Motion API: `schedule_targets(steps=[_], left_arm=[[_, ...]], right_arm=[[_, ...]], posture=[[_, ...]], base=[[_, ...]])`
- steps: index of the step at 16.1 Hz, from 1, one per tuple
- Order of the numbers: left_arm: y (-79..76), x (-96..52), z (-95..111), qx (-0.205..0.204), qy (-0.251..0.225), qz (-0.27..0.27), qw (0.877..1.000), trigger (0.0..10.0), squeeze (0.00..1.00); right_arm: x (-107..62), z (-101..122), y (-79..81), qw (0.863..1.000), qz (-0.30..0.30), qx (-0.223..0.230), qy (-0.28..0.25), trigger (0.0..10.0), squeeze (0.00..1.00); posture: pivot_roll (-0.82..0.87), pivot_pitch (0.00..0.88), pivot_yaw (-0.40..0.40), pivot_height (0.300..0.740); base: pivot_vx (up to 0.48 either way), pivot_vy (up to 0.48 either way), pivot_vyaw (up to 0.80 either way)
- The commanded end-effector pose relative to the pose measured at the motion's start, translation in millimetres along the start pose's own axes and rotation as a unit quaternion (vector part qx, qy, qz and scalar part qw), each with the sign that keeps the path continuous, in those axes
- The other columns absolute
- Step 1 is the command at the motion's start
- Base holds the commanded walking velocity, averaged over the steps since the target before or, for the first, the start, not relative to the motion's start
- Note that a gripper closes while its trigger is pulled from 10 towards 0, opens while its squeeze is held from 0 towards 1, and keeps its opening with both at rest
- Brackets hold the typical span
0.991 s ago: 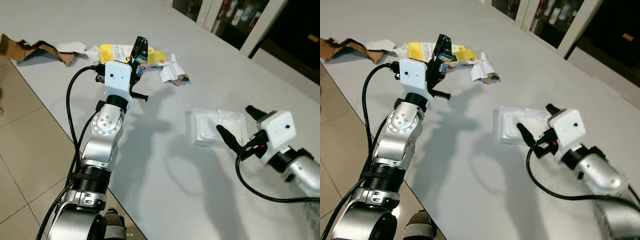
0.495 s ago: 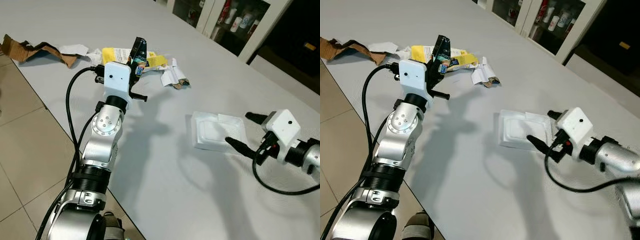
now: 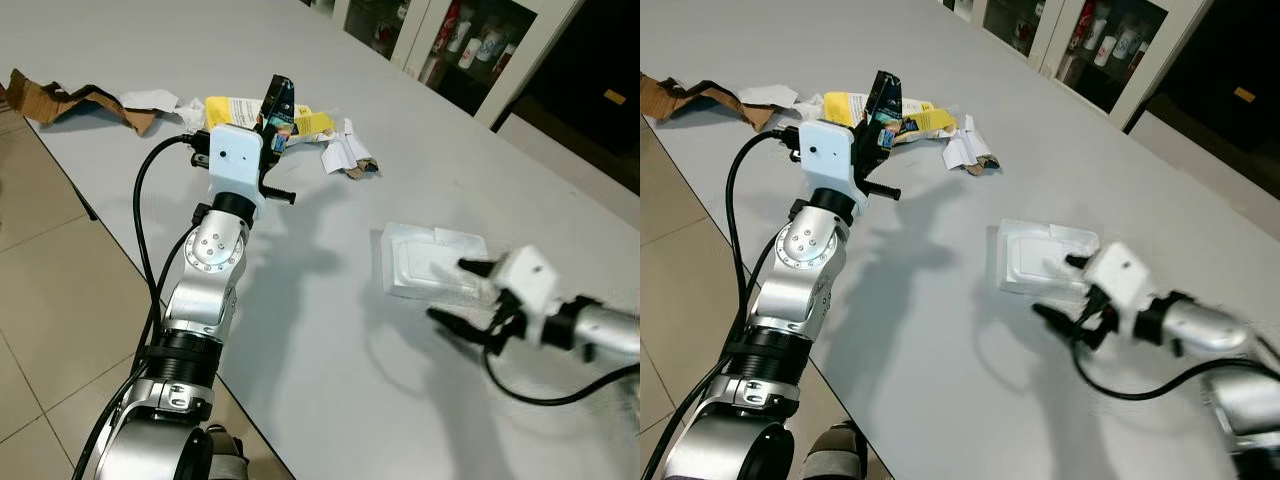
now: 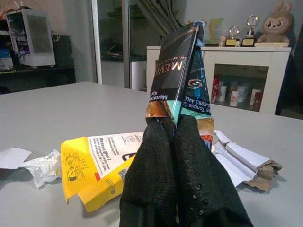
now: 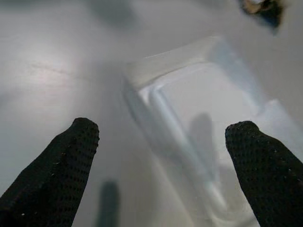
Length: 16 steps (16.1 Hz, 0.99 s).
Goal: Picking trash to rubbish bin
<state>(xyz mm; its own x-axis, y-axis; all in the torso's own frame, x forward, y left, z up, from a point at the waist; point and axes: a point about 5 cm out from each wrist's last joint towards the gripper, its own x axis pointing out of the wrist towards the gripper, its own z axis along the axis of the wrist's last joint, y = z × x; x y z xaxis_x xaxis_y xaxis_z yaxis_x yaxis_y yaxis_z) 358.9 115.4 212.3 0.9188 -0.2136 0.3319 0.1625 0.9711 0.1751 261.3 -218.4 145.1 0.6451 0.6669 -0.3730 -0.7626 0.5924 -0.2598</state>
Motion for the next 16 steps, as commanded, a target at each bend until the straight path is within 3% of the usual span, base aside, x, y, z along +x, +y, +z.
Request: schedule_targets(steps=[1,5,9,15,16], left_arm=[[-8.0,1.4,0.9,-0.003,-0.004,-0.011,1.0,10.0,0.0],[-9.0,0.5,1.6,-0.007,-0.004,-0.013,1.0,10.0,0.0],[-20.1,-5.2,-1.0,-0.024,0.009,-0.079,0.997,10.0,0.0],[-22.9,-9.4,-1.9,-0.031,0.019,-0.11,0.993,10.0,0.0],[-23.5,-10.2,-1.8,-0.032,0.02,-0.112,0.993,10.0,0.0]], right_arm=[[1.9,-3.2,0.4,1.0,0.007,-0.007,0.008,10.0,0.0],[14.9,-10.9,10.6,1.0,0.024,0.003,0.009,10.0,0.0],[22.5,-16.4,12.5,1.0,0.027,-0.001,0.012,10.0,0.0],[25.6,-32.0,17.2,0.998,0.048,0.01,0.033,10.0,0.0],[26.8,-36.4,22.5,0.997,0.062,0.015,0.038,3.9,0.0]], posture=[[0.2,0.156,-0.155,0.74],[0.2,0.163,-0.158,0.74],[0.21,0.172,-0.162,0.74],[0.22,0.176,-0.162,0.74],[0.22,0.183,-0.163,0.74]], base=[[0.0,0.0,0.0],[0.0,0.0,0.0],[0.0,0.0,0.0],[0.0,0.0,0.0],[0.0,0.0,0.0]])
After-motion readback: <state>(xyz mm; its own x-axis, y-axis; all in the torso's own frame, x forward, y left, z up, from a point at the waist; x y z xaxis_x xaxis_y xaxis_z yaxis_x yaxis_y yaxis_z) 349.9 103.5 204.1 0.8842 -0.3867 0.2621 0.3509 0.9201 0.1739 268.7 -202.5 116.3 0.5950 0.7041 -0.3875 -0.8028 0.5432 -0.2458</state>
